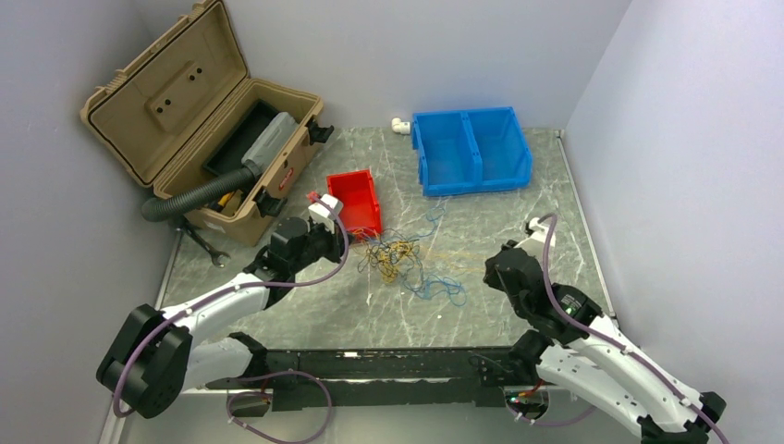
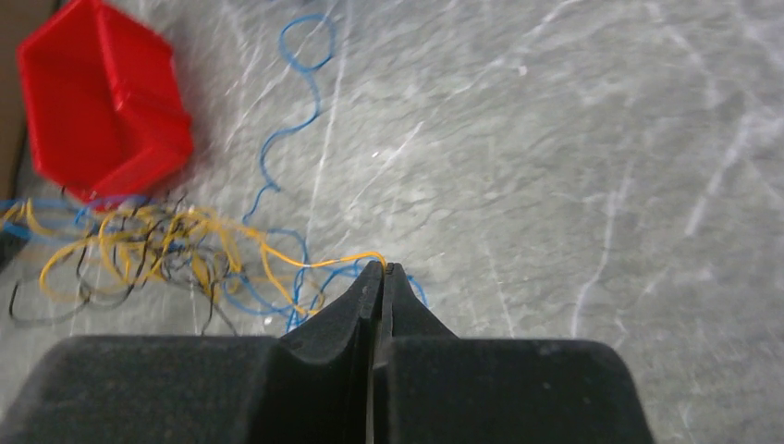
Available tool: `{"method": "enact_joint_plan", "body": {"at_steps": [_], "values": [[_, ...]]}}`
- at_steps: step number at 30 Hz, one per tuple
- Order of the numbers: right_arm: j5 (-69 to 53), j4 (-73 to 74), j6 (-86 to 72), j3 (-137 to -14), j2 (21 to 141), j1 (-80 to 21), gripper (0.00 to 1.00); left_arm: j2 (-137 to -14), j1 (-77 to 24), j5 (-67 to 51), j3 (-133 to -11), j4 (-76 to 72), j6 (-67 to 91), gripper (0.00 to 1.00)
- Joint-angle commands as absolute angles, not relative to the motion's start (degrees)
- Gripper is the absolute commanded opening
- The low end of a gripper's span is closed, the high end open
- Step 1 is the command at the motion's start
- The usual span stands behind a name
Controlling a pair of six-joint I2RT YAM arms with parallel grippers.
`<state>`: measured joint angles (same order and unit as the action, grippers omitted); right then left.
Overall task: Untangle the cables
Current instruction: Untie the cable.
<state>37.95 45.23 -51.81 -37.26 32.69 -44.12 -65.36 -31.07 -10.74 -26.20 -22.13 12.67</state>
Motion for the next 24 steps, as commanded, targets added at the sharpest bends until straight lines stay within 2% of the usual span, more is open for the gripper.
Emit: {"method": "enact_joint_plan", "body": {"at_steps": [1,2,5,6,8,9,14,19,21,24], "values": [[26.0,34.1,-41.6,-34.6,31.9,-44.0,0.05,-65.4,-30.7,-12.8,-26.5,-25.8,11.7,0.0],[25.1,32.6,-41.3,-33.7,31.6,-44.0,0.08,-65.5,-30.7,-12.9,-26.8,-25.5,11.7,0.0],[25.1,29.9,-41.1,-32.3,31.7,-44.0,0.22,-65.7,-30.7,-12.3,-27.0,-24.4,11.7,0.0],[25.1,29.4,-40.9,-32.2,32.1,-44.0,0.3,-65.9,-30.7,-12.1,-27.2,-24.1,11.7,0.0],[25.0,28.7,-40.9,-32.1,33.4,-44.0,0.62,-66.4,-30.7,-12.6,-27.8,-23.5,11.4,0.0],[24.0,27.4,-40.2,-31.6,34.2,-44.0,0.69,-66.7,-30.7,-13.9,-28.3,-23.2,11.3,0.0],[8.0,12.1,-31.1,-29.6,42.5,-44.0,0.76,-68.1,-30.8,-18.0,-29.0,-23.4,10.9,0.0],[5.1,6.6,-30.4,-33.1,54.9,-44.0,0.79,-70.8,-30.7,-19.1,-30.9,-22.2,11.0,0.01],[5.1,5.2,-30.3,-34.1,58.2,-43.9,0.79,-70.9,-30.7,-19.6,-31.3,-21.8,11.0,0.06],[5.7,4.5,-30.1,-35.5,62.0,-44.1,0.79,-70.1,-30.7,-20.1,-30.5,-22.9,10.9,0.3]]}}
